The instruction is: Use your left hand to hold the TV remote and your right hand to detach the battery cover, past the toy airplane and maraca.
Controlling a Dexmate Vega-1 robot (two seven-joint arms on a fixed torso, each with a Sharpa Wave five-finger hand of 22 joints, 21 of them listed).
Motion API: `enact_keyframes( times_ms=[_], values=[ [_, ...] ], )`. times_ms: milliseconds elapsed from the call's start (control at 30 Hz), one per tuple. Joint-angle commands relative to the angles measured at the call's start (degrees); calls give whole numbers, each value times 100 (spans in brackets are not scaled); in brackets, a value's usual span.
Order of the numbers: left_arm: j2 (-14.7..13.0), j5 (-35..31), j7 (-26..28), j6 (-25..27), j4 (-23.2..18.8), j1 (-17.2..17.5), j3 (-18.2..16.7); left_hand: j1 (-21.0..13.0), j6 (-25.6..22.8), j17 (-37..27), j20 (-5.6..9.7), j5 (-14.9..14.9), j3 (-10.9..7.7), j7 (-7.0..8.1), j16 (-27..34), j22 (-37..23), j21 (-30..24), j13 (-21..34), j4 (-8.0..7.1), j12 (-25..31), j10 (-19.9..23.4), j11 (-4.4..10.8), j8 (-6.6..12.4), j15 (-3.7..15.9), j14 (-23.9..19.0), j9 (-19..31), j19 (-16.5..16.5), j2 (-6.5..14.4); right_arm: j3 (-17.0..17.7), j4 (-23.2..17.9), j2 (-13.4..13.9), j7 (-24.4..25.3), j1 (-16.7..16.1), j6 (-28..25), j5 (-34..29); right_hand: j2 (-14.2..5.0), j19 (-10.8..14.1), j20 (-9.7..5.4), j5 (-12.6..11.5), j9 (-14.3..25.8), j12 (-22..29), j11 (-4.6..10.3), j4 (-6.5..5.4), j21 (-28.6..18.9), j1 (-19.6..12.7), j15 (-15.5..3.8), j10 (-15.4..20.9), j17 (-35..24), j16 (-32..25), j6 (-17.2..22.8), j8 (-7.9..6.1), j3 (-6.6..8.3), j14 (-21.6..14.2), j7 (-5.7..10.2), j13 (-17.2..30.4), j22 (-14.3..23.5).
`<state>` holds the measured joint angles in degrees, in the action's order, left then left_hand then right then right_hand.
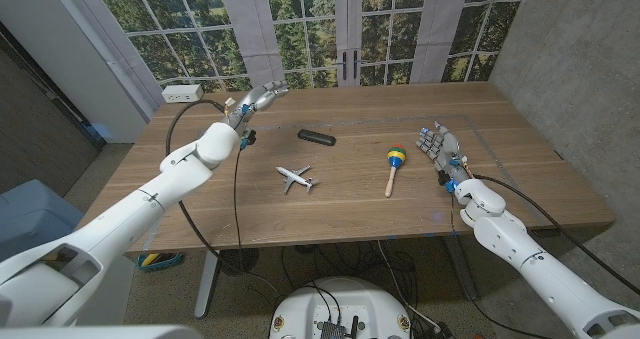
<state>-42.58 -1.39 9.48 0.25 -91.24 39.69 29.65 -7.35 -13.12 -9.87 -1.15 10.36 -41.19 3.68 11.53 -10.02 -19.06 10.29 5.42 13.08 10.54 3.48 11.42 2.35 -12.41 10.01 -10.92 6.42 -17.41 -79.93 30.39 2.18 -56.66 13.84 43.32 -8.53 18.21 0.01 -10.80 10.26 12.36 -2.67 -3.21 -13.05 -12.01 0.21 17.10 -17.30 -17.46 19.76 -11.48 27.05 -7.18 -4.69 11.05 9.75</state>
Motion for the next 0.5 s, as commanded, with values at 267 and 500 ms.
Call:
enact_keyframes(
  times_ms=[267, 500],
  values=[
    [13, -1071, -349, 217, 438, -778, 616, -111, -123, -7, -23, -29, -16, 42, 33, -15, 3, 33, 163, -10, 124, 84, 2, 36, -179, 37, -137, 3, -88, -222, 18, 211, -58, 179, -353, -71, 20, 33, 12, 21, 18, 18, 84, 36, -100, 4, 39, -4, -36, 31, -20, 38, -54, -5, 35, 20],
    [59, -1428, -527, 178, 670, -1051, 852, -162, -188, -14, -30, -40, -12, 42, 40, -19, 7, 35, 234, -13, 171, 90, 13, 92, -249, 40, -192, 24, -146, -463, 74, 476, -118, 172, -629, -75, 179, 175, 32, 23, 0, 22, 201, -5, -186, 37, 33, -4, -80, 25, -4, 71, -186, 22, 39, 30]
  ],
)
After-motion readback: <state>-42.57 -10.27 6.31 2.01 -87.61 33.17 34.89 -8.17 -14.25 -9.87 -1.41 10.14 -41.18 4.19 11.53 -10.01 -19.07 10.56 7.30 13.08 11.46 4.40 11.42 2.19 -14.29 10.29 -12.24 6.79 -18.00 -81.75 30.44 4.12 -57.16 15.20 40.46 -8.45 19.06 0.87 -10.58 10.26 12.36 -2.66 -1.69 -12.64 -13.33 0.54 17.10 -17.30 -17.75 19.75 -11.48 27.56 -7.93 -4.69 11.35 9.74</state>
